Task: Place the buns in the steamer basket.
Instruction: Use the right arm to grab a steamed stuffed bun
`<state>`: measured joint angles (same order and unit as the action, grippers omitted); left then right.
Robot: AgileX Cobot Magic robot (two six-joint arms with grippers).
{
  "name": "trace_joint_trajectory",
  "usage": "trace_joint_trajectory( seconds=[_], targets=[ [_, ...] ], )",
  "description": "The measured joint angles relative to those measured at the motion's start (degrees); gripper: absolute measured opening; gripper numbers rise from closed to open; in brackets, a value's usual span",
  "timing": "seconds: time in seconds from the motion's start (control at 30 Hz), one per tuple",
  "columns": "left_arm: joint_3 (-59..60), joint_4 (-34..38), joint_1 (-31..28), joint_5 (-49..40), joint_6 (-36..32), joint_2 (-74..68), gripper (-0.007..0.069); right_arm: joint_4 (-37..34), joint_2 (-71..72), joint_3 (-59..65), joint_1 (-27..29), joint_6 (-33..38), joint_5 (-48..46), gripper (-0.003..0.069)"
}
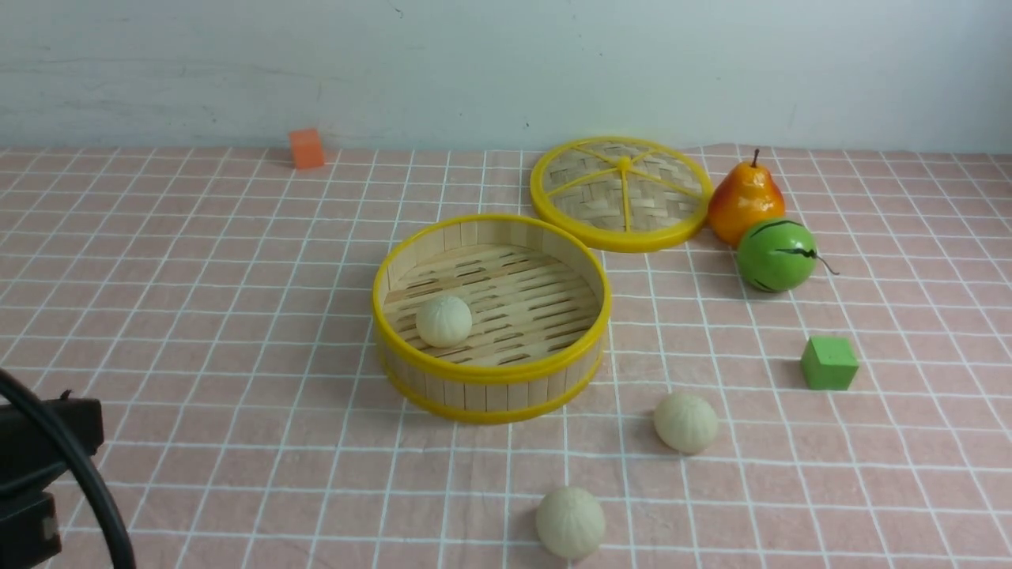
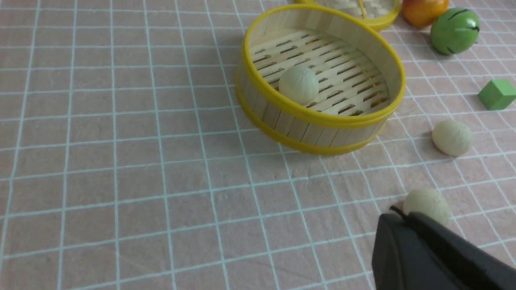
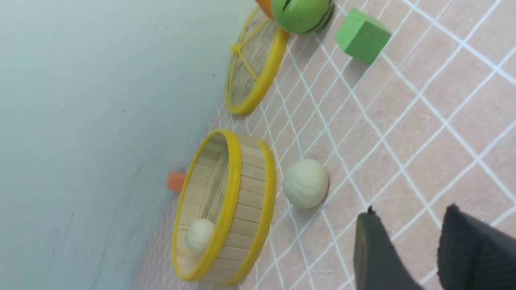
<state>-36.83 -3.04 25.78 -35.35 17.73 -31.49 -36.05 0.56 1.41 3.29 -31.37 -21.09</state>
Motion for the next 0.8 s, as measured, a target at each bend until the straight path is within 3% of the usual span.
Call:
trace_joint_trajectory(
  seconds=[0.1,0.23,0.3,0.4,0.43,0.5,0.67,0.8],
  targets=[
    [1.3,1.3,0.0,1.7,0.0,0.0,-0.0014,0.5,0.0,0.0,0.0,0.9,0.4,0.0240],
    [1.9,2.4,0.0,1.9,0.0,0.0,-0.0014,0.8,0.0,0.0,0.0,7.5,1.4,0.0240],
    [2.0,2.5,0.0,1.7,0.0,0.0,-0.0014,1.0,0.0,-1.5,0.0,16.4,1.2,0.0240],
    [2.0,2.4,0.0,1.6,0.0,0.0,-0.0014,1.4,-1.3,-4.9,0.0,24.0,0.7,0.0239],
    [2.0,2.4,0.0,1.5,0.0,0.0,-0.0014,2.2,-4.9,-9.7,0.0,29.7,0.0,0.0216],
    [2.0,2.5,0.0,1.5,0.0,0.0,-0.0014,3.0,-8.5,-13.6,0.0,34.7,-1.3,0.0186],
    [2.0,2.5,0.0,0.9,0.0,0.0,-0.0014,6.6,-30.4,-35.1,0.0,54.3,-16.1,-0.0009],
    [2.0,2.5,0.0,0.4,0.0,0.0,-0.0014,6.8,-44.7,-47.1,-2.2,63.2,-27.5,-0.0020]
  ],
)
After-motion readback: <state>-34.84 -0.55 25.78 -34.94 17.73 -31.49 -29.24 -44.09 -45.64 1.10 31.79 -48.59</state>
